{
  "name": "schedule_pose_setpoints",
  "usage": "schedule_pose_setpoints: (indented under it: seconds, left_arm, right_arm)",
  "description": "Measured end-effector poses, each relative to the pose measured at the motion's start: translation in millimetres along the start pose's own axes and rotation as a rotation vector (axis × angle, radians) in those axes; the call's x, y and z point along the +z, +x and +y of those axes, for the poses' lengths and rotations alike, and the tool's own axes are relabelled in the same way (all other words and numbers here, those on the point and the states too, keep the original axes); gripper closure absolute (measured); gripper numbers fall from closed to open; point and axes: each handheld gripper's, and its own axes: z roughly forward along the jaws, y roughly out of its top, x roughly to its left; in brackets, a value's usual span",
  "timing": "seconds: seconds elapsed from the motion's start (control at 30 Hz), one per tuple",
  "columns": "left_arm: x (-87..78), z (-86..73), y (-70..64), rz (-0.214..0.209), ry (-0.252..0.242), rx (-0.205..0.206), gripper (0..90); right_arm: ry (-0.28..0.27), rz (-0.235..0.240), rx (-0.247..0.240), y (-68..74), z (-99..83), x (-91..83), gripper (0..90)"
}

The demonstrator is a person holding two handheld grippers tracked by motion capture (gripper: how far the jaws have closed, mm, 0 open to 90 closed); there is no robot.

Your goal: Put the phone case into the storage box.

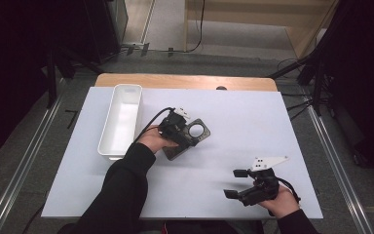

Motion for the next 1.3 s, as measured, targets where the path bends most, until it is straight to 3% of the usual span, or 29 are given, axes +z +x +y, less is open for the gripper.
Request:
schedule_pose_setpoints:
  seconds: [0.97, 1.3]
  left_arm:
    - [-27.7, 9.1, -15.8, -0.07, -0.082, -0.081, 11.2]
    - [-32.9, 5.1, -15.3, -0.11, -0.133, -0.162, 11.2]
  right_arm:
    - [-0.009, -0.012, 0.013, -1.4, 0.6, -1.1, 10.0]
    - [-0.02, -0.024, 0.031, -2.2, 1.7, -1.5, 10.0]
